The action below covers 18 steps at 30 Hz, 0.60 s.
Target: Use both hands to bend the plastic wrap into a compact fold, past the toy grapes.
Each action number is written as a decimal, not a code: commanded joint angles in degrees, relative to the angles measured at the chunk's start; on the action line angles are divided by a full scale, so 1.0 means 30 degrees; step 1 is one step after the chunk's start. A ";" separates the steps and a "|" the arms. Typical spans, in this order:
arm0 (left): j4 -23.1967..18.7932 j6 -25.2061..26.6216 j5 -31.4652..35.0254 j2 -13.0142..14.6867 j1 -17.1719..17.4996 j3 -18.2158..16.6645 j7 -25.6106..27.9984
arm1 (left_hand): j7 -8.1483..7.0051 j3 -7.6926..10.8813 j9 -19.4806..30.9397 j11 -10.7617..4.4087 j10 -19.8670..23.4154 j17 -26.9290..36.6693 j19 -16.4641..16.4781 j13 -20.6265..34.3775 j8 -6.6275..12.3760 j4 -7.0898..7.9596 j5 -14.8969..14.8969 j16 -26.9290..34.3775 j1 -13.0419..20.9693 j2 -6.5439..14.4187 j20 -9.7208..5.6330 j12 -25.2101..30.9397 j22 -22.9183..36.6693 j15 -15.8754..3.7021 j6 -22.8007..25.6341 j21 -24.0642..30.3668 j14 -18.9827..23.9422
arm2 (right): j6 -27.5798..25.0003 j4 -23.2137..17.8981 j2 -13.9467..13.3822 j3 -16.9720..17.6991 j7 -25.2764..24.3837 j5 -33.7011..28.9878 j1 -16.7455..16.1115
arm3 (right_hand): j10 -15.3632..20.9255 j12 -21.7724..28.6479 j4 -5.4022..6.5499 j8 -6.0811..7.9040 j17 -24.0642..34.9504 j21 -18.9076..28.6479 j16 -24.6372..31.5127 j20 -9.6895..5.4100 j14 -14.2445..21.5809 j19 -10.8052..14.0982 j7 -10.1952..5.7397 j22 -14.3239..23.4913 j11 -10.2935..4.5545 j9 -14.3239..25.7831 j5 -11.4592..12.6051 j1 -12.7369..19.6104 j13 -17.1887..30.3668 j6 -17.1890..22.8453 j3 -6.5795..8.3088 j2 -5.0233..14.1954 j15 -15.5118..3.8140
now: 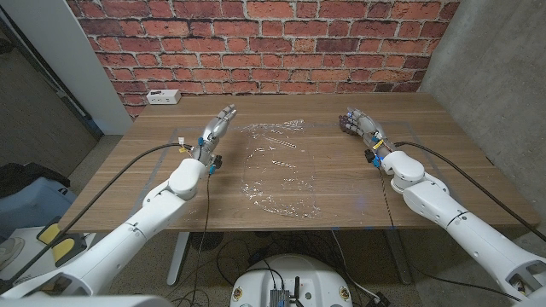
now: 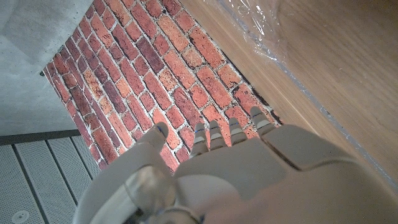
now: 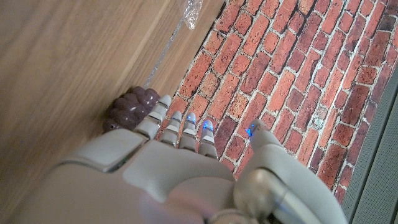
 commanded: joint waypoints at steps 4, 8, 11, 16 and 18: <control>-0.2889 0.1572 0.2748 0.1135 0.1803 -0.0406 0.1955 | -0.0098 0.0087 0.0039 0.0039 0.0181 0.0095 0.0154 0.0039 0.0135 -0.0165 -0.0055 -0.0011 0.0206 -0.0039 0.0198 0.0188 0.0046 -0.0071 0.0339 0.0033 -0.0029 | -0.0941 -0.2248 -0.1247 -0.0014 -0.0660 -0.1282 -0.0829 | 0.0175 0.0090 -0.0179 0.0138 0.0053 -0.0087 0.0078 0.0154 0.0232 0.0114 -0.0060 0.0060 -0.0005 0.0067 -0.0043 0.0327 0.0077 0.0237 0.0089 0.0025 0.0045; -0.3560 0.2363 0.3789 0.1346 0.2154 -0.0397 0.2559 | -0.0150 0.0115 0.0042 -0.0027 0.0341 0.0092 0.0189 0.0043 0.0183 -0.0243 -0.0077 -0.0040 0.0241 -0.0047 0.0211 0.0211 0.0046 -0.0099 0.0610 0.0016 0.0005 | -0.1270 -0.2684 -0.1455 -0.0011 -0.0717 -0.1442 -0.0967 | 0.0200 0.0090 -0.0204 0.0141 0.0064 -0.0103 0.0080 0.0131 0.0243 0.0121 -0.0055 0.0061 0.0027 0.0069 -0.0057 0.0350 0.0080 0.0270 0.0090 0.0034 0.0033; -0.3937 0.2777 0.4291 0.1486 0.2384 -0.0393 0.2766 | -0.0154 0.0130 0.0043 0.0004 0.0401 0.0090 0.0197 0.0044 0.0169 -0.0283 -0.0088 -0.0054 0.0259 -0.0050 0.0211 0.0215 0.0046 -0.0111 0.0653 0.0004 0.0021 | -0.1714 -0.3125 -0.1661 -0.0019 -0.0864 -0.1627 -0.1077 | 0.0203 0.0084 -0.0221 0.0142 0.0073 -0.0117 0.0082 0.0114 0.0248 0.0128 -0.0041 0.0062 0.0030 0.0070 -0.0068 0.0366 0.0082 0.0291 0.0092 0.0045 0.0016; -0.4631 0.3342 0.5041 0.1719 0.2794 -0.0498 0.3141 | -0.0164 0.0151 0.0045 0.0030 0.0501 0.0088 0.0209 0.0047 0.0159 -0.0345 -0.0104 -0.0072 0.0285 -0.0058 0.0214 0.0223 0.0046 -0.0113 0.0749 -0.0015 0.0052 | -0.2257 -0.3750 -0.2035 -0.0047 -0.1025 -0.2021 -0.1252 | 0.0199 0.0070 -0.0242 0.0130 0.0090 -0.0138 0.0087 0.0076 0.0261 0.0141 -0.0038 0.0064 0.0027 0.0073 -0.0087 0.0385 0.0086 0.0295 0.0091 0.0066 0.0024; -0.4866 0.3465 0.5283 0.1809 0.2960 -0.0566 0.3262 | -0.0133 0.0162 0.0046 -0.0008 0.0542 0.0087 0.0220 0.0049 0.0154 -0.0380 -0.0113 -0.0072 0.0298 -0.0062 0.0218 0.0220 0.0046 -0.0127 0.0806 -0.0025 0.0093 | -0.2477 -0.3983 -0.2141 -0.0044 -0.1121 -0.2144 -0.1322 | 0.0207 0.0068 -0.0250 0.0128 0.0098 -0.0149 0.0083 0.0050 0.0249 0.0142 -0.0028 0.0065 0.0035 0.0074 -0.0095 0.0393 0.0088 0.0304 0.0091 0.0077 0.0046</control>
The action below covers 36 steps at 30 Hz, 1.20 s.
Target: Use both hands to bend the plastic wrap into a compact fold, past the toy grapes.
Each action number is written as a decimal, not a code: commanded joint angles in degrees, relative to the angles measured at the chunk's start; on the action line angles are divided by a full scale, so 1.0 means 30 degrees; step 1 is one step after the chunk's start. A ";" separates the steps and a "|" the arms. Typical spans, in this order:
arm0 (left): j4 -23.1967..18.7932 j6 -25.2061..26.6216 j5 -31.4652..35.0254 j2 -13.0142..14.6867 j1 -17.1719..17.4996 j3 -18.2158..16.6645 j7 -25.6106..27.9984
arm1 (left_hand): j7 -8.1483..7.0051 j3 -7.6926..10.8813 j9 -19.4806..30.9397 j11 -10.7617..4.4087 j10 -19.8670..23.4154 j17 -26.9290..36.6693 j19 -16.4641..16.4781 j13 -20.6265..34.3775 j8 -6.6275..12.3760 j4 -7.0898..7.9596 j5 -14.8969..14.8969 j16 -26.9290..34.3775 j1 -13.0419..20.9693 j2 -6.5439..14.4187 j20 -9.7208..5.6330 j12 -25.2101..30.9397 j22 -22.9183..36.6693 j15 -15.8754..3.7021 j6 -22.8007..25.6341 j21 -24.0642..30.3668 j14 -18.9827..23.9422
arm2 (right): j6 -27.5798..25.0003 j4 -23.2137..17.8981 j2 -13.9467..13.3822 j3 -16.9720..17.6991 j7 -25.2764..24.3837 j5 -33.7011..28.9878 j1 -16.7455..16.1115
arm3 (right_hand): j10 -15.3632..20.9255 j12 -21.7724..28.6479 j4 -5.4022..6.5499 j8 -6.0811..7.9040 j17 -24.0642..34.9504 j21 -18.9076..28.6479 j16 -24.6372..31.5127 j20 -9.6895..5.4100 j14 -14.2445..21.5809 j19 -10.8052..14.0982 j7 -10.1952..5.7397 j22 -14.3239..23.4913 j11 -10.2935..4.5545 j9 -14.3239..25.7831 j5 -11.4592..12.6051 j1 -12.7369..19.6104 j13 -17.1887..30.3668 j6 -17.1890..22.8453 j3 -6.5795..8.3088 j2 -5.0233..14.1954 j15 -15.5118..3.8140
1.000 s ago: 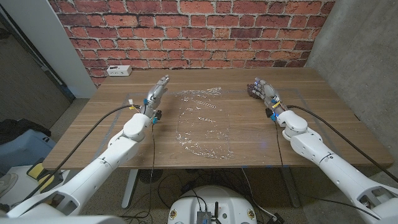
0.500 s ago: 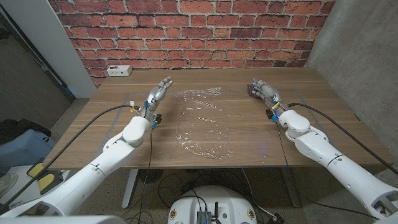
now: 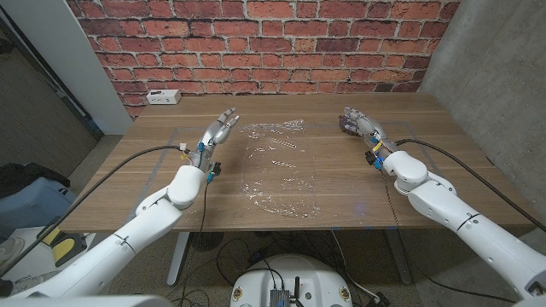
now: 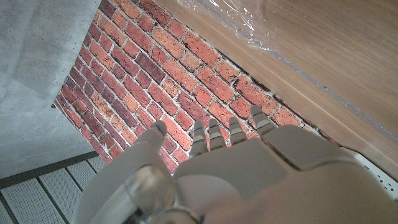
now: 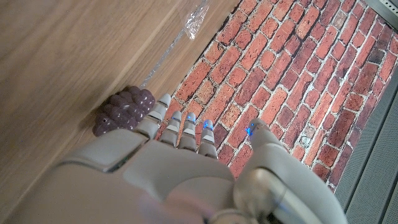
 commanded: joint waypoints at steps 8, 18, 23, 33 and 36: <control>-0.3049 0.2477 0.3158 0.1242 0.1848 -0.0617 0.1461 | -0.0060 0.0086 0.0053 -0.0136 0.0457 0.0085 0.0144 0.0055 0.0119 -0.0275 -0.0073 -0.0074 0.0257 -0.0013 0.0117 0.0135 0.0048 -0.0096 0.0318 -0.0059 0.0151 | -0.1623 -0.2660 -0.1329 0.0061 -0.0594 -0.1167 -0.0974 | 0.0227 0.0058 -0.0192 0.0112 0.0127 -0.0043 0.0084 0.0002 0.0145 0.0164 0.0022 0.0070 0.0038 0.0080 -0.0037 0.0177 0.0096 0.0142 0.0001 0.0078 -0.0073; -0.4473 0.3588 0.4288 0.1878 0.2729 -0.0960 0.1513 | -0.0124 0.0100 0.0056 -0.0204 0.0579 0.0084 0.0197 0.0058 0.0083 -0.0379 -0.0098 -0.0099 0.0276 -0.0053 0.0144 0.0121 0.0047 -0.0148 0.0431 -0.0085 0.0217 | -0.2586 -0.4017 -0.2041 0.0178 -0.0904 -0.1803 -0.1499 | 0.0255 0.0050 -0.0218 0.0098 0.0153 -0.0093 0.0082 0.0008 0.0136 0.0156 0.0053 0.0072 0.0063 0.0084 -0.0063 0.0190 0.0103 0.0160 -0.0017 0.0091 -0.0086; -0.5318 0.4364 0.4930 0.2188 0.3358 -0.1198 0.1660 | -0.0136 0.0105 0.0058 -0.0234 0.0659 0.0084 0.0229 0.0059 0.0066 -0.0427 -0.0109 -0.0117 0.0281 -0.0073 0.0131 0.0122 0.0047 -0.0202 0.0482 -0.0095 0.0227 | -0.2891 -0.4473 -0.2267 0.0230 -0.1011 -0.2011 -0.1772 | 0.0270 0.0043 -0.0233 0.0088 0.0170 -0.0120 0.0085 -0.0002 0.0138 0.0164 0.0059 0.0073 0.0101 0.0086 -0.0078 0.0195 0.0107 0.0166 -0.0030 0.0101 -0.0111; -0.6170 0.4536 0.5374 0.2427 0.4368 -0.1602 0.1764 | -0.0185 0.0111 0.0061 -0.0305 0.0767 0.0083 0.0270 0.0062 0.0058 -0.0509 -0.0128 -0.0129 0.0286 -0.0109 0.0122 0.0112 0.0045 -0.0239 0.0620 -0.0119 0.0287 | -0.3645 -0.5719 -0.2817 0.0347 -0.1590 -0.2810 -0.2484 | 0.0311 0.0034 -0.0274 0.0079 0.0194 -0.0183 0.0072 -0.0014 0.0109 0.0171 0.0063 0.0076 0.0062 0.0091 -0.0096 0.0227 0.0115 0.0206 -0.0045 0.0129 -0.0137; -0.6350 0.4490 0.5609 0.2393 0.4719 -0.1654 0.1971 | -0.0193 0.0115 0.0061 -0.0287 0.0787 0.0082 0.0274 0.0062 0.0053 -0.0533 -0.0132 -0.0136 0.0290 -0.0116 0.0100 0.0105 0.0044 -0.0260 0.0649 -0.0129 0.0295 | -0.3712 -0.6106 -0.2975 0.0419 -0.1761 -0.3040 -0.2795 | 0.0331 0.0034 -0.0287 0.0079 0.0200 -0.0199 0.0075 -0.0016 0.0118 0.0178 0.0058 0.0077 0.0062 0.0092 -0.0100 0.0236 0.0118 0.0223 -0.0049 0.0136 -0.0145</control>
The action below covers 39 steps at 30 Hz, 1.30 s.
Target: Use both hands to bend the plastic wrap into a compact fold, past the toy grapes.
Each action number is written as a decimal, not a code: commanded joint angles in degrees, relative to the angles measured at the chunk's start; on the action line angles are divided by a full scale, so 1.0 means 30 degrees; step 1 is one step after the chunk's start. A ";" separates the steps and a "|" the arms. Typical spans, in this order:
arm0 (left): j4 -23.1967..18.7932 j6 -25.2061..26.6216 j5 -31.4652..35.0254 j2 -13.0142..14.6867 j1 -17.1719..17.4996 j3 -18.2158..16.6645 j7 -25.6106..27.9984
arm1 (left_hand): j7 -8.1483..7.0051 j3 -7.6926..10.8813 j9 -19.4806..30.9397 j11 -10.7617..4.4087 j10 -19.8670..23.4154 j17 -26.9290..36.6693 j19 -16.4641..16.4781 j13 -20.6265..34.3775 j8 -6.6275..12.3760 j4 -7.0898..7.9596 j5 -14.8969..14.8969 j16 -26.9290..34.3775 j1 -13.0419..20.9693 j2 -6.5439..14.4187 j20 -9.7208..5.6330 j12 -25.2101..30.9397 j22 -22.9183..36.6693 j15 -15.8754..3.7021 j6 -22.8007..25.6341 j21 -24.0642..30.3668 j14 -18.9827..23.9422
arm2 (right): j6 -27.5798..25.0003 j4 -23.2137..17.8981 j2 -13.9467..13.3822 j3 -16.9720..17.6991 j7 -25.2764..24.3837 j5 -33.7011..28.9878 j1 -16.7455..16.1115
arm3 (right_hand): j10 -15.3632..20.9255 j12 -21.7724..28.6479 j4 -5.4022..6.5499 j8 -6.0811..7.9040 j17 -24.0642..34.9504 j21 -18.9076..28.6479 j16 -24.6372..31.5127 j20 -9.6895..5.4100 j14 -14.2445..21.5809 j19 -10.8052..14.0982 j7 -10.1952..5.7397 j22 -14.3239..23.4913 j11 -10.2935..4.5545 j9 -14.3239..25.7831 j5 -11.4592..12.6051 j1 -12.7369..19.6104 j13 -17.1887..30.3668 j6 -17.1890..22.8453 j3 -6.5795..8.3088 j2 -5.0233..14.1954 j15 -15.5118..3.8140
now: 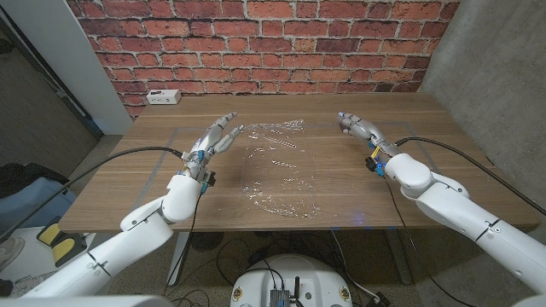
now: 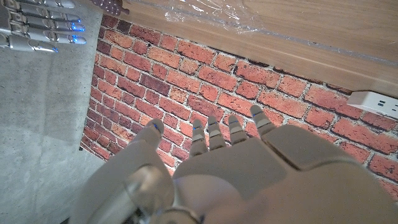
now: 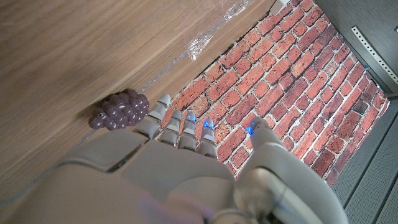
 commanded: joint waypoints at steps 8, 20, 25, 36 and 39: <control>-0.1874 0.0779 0.1634 0.0338 0.2387 -0.0788 0.0719 | -0.0006 0.0081 0.0068 -0.0059 0.0361 0.0081 0.0148 0.0067 0.0056 -0.0266 -0.0075 -0.0011 0.0241 -0.0058 0.0068 0.0128 0.0046 -0.0071 0.0399 -0.0005 0.0099 | -0.1321 -0.3074 -0.1398 0.0469 -0.1035 -0.1558 -0.1893 | 0.0374 0.0076 -0.0099 0.0108 0.0065 -0.0081 0.0078 -0.0033 0.0140 0.0198 0.0005 0.0082 -0.0044 0.0097 -0.0028 0.0215 0.0030 0.0264 0.0037 0.0083 -0.0168; -0.2923 0.1492 0.3085 0.0398 0.3913 -0.1231 0.1248 | -0.0269 0.0124 0.0072 -0.0340 0.0521 0.0068 0.0329 0.0070 0.0012 -0.0655 -0.0123 -0.0066 0.0359 -0.0186 -0.0053 0.0010 0.0035 -0.0250 0.0788 -0.0082 0.0221 | -0.2010 -0.4448 -0.1963 0.0812 -0.1564 -0.2318 -0.3161 | 0.0589 0.0124 -0.0231 0.0166 0.0051 -0.0146 0.0062 -0.0079 0.0164 0.0222 -0.0004 0.0082 -0.0053 0.0101 -0.0012 0.0379 0.0036 0.0502 0.0095 0.0130 -0.0245; -0.3267 0.1626 0.3506 0.0378 0.4558 -0.1445 0.1412 | -0.0258 0.0140 0.0073 -0.0282 0.0533 0.0064 0.0384 0.0071 0.0006 -0.0775 -0.0130 -0.0082 0.0413 -0.0217 -0.0024 -0.0028 0.0031 -0.0237 0.0890 -0.0100 0.0235 | -0.2235 -0.5027 -0.2239 0.1094 -0.1828 -0.2596 -0.3818 | 0.0627 0.0124 -0.0288 0.0175 0.0044 -0.0174 0.0056 -0.0086 0.0176 0.0220 0.0012 0.0082 -0.0057 0.0102 -0.0007 0.0451 0.0038 0.0562 0.0121 0.0141 -0.0262; -0.3967 0.2026 0.4357 0.0279 0.5945 -0.1850 0.1582 | -0.0289 0.0174 0.0074 -0.0419 0.0764 0.0059 0.0441 0.0072 0.0032 -0.1014 -0.0148 -0.0089 0.0519 -0.0260 -0.0035 -0.0026 0.0027 -0.0266 0.1211 -0.0158 0.0322 | -0.3347 -0.6514 -0.2846 0.1524 -0.2561 -0.3615 -0.5314 | 0.0720 0.0128 -0.0399 0.0224 0.0033 -0.0227 0.0044 -0.0079 0.0197 0.0243 0.0038 0.0081 -0.0076 0.0106 0.0002 0.0596 0.0043 0.0784 0.0171 0.0173 -0.0308; -0.4136 0.2161 0.4626 0.0284 0.6247 -0.1943 0.1571 | -0.0309 0.0187 0.0075 -0.0412 0.0842 0.0058 0.0471 0.0072 0.0029 -0.1090 -0.0157 -0.0091 0.0556 -0.0271 -0.0023 -0.0021 0.0025 -0.0299 0.1280 -0.0171 0.0348 | -0.3544 -0.6830 -0.2984 0.1638 -0.2659 -0.3838 -0.5664 | 0.0766 0.0135 -0.0445 0.0237 0.0027 -0.0244 0.0040 -0.0073 0.0209 0.0256 0.0037 0.0081 -0.0060 0.0108 0.0010 0.0663 0.0044 0.0854 0.0201 0.0193 -0.0317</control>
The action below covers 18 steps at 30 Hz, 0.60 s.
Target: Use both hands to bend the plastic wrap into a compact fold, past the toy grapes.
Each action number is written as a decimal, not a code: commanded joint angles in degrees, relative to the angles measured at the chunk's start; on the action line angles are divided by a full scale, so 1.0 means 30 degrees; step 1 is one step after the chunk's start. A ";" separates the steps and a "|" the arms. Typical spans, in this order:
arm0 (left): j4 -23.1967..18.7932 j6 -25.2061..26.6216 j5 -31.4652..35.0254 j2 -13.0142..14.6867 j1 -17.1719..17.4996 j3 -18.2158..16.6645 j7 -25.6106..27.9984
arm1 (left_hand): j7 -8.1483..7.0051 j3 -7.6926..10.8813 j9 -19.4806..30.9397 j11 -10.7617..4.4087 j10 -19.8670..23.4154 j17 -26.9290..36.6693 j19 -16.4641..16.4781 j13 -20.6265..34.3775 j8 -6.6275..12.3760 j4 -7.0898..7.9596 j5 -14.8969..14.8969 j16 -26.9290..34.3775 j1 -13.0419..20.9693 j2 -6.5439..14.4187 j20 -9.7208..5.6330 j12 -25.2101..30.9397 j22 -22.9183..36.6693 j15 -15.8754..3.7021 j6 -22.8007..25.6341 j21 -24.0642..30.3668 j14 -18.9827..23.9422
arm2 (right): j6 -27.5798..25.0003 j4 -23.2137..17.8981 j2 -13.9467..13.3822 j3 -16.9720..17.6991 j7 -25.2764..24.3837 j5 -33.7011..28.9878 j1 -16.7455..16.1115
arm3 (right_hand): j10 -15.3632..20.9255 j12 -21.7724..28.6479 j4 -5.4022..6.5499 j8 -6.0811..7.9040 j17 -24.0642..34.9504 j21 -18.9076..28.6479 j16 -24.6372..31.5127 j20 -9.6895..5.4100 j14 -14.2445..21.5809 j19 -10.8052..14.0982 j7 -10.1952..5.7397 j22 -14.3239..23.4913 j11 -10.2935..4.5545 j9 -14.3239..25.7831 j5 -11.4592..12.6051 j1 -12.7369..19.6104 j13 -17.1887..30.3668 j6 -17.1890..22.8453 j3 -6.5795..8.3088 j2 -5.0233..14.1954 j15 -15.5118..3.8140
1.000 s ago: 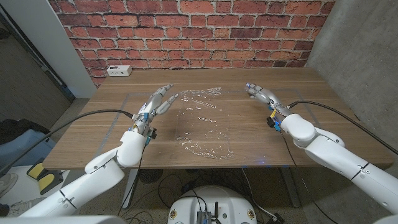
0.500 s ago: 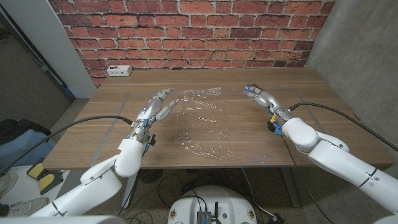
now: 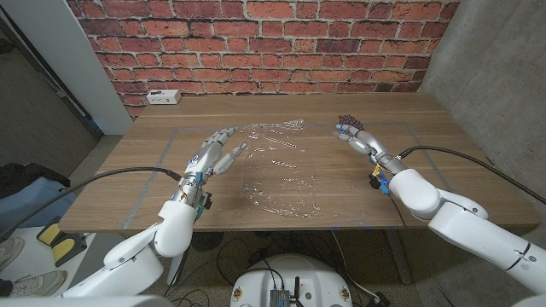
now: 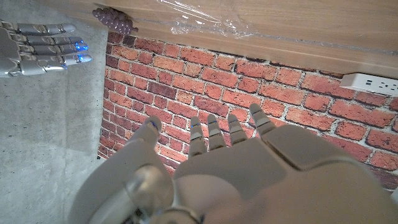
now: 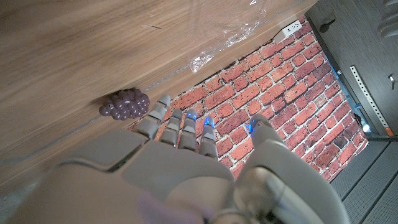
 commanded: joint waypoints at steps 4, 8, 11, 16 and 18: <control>-0.0976 0.0673 0.1272 -0.0082 0.1817 -0.0525 0.0102 | 0.0004 0.0082 0.0078 -0.0103 0.0412 0.0056 0.0196 0.0075 0.0075 -0.0329 -0.0095 -0.0098 0.0383 -0.0040 0.0034 0.0001 0.0021 -0.0141 0.0519 -0.0091 0.0143 | -0.1415 -0.1788 -0.0709 0.0441 -0.0746 -0.1387 -0.1724 | 0.0233 0.0136 -0.0238 0.0118 0.0027 -0.0056 0.0049 -0.0029 0.0067 0.0217 0.0034 0.0082 0.0019 0.0111 0.0028 0.0404 0.0051 0.0334 0.0129 0.0000 -0.0170; -0.1150 0.0900 0.1447 -0.0150 0.2165 -0.0619 0.0006 | -0.0029 0.0095 0.0079 -0.0141 0.0517 0.0055 0.0221 0.0074 0.0084 -0.0455 -0.0102 -0.0092 0.0452 -0.0084 0.0047 0.0008 0.0015 -0.0172 0.0642 -0.0116 0.0191 | -0.2022 -0.2204 -0.0848 0.0371 -0.0754 -0.1792 -0.1906 | 0.0321 0.0151 -0.0346 0.0138 0.0008 -0.0066 0.0059 -0.0043 0.0150 0.0280 0.0008 0.0080 -0.0122 0.0111 0.0051 0.0558 0.0051 0.0444 0.0200 0.0017 -0.0150; -0.1277 0.1095 0.1667 -0.0221 0.2386 -0.0669 0.0023 | 0.0006 0.0110 0.0080 -0.0168 0.0600 0.0053 0.0261 0.0074 0.0120 -0.0580 -0.0105 -0.0096 0.0527 -0.0125 0.0055 0.0009 0.0010 -0.0194 0.0827 -0.0134 0.0212 | -0.2571 -0.2510 -0.0919 0.0274 -0.0723 -0.2059 -0.1958 | 0.0467 0.0184 -0.0480 0.0156 -0.0012 -0.0075 0.0049 -0.0032 0.0191 0.0358 -0.0002 0.0078 -0.0164 0.0112 0.0081 0.0753 0.0051 0.0559 0.0292 0.0039 -0.0179; -0.1434 0.1382 0.1776 -0.0246 0.2659 -0.0745 -0.0254 | 0.0030 0.0143 0.0082 -0.0205 0.0681 0.0052 0.0337 0.0074 0.0130 -0.0751 -0.0101 -0.0090 0.0641 -0.0159 0.0049 -0.0003 0.0004 -0.0231 0.0987 -0.0151 0.0271 | -0.3117 -0.2800 -0.1056 0.0228 -0.0460 -0.2132 -0.2011 | 0.0559 0.0184 -0.0631 0.0203 -0.0030 -0.0105 0.0040 -0.0088 0.0247 0.0415 -0.0014 0.0078 -0.0204 0.0114 0.0122 0.0992 0.0051 0.0783 0.0396 0.0063 -0.0268; -0.1503 0.1502 0.1804 -0.0241 0.2769 -0.0781 -0.0372 | 0.0048 0.0160 0.0082 -0.0199 0.0674 0.0052 0.0356 0.0074 0.0140 -0.0814 -0.0095 -0.0095 0.0688 -0.0160 0.0074 -0.0022 0.0002 -0.0230 0.1062 -0.0160 0.0273 | -0.3330 -0.2920 -0.1067 0.0254 -0.0455 -0.2118 -0.2102 | 0.0591 0.0184 -0.0674 0.0198 -0.0033 -0.0124 0.0033 -0.0094 0.0250 0.0418 -0.0010 0.0079 -0.0243 0.0115 0.0132 0.1068 0.0052 0.0817 0.0425 0.0071 -0.0327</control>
